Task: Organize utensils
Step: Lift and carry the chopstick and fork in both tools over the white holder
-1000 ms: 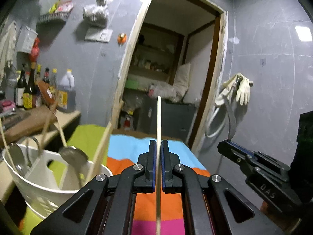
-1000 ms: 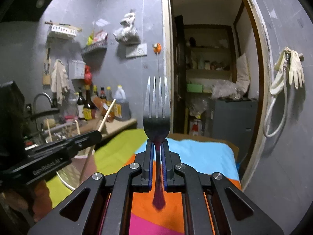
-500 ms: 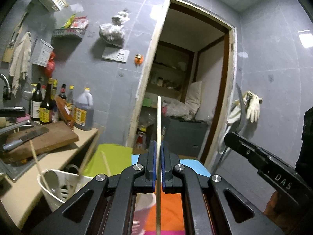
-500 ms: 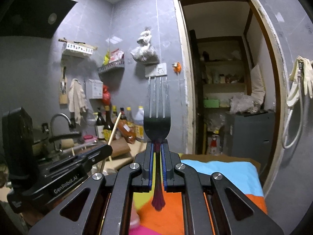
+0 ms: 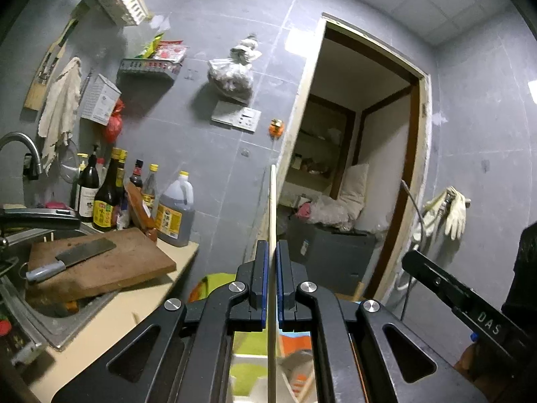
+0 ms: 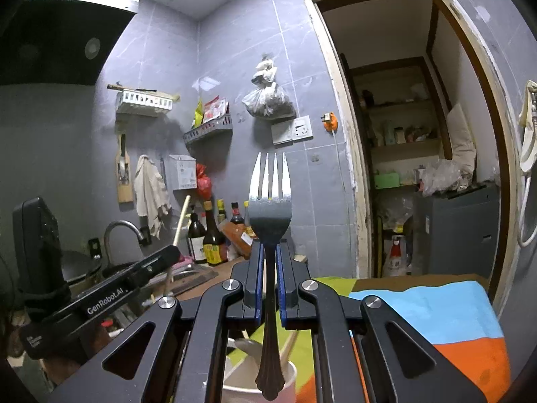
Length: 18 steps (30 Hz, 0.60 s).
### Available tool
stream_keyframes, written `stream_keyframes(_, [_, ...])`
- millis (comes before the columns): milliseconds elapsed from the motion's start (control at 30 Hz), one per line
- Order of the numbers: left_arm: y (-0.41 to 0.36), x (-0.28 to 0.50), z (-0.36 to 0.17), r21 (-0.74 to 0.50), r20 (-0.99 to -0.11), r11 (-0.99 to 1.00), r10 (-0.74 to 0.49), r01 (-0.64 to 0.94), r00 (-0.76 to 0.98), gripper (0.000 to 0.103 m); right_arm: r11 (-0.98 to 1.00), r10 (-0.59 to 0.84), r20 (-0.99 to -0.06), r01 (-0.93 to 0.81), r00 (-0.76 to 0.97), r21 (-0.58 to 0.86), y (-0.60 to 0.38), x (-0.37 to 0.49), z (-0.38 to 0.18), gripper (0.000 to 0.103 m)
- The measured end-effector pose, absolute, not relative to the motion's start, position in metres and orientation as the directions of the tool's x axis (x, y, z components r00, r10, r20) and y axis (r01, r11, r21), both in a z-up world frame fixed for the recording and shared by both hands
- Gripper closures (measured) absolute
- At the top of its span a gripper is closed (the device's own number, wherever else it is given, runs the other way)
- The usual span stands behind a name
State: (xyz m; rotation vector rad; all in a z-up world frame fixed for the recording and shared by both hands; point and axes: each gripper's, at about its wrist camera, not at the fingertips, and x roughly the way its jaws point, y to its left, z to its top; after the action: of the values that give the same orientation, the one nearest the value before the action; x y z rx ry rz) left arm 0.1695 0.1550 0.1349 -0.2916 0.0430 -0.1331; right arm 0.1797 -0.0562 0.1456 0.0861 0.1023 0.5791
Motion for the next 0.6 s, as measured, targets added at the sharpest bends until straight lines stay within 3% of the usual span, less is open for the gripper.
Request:
stream_keyframes(267, [0.184, 0.188, 0.123, -0.312, -0.028, 0.949, -0.054, 0.042, 0.998, 0.101, 0.842, 0.535, -0.07, -0.524, 0.842, 0.129, -0.038, 0.196, 0.131, 0.098])
stream_keyframes(600, [0.188, 0.204, 0.102, -0.316, -0.039, 0.949, -0.028, 0.014, 0.999, 0.101, 0.85, 0.524, -0.133, -0.506, 0.841, 0.148, -0.034, 0.212, 0.105, 0.098])
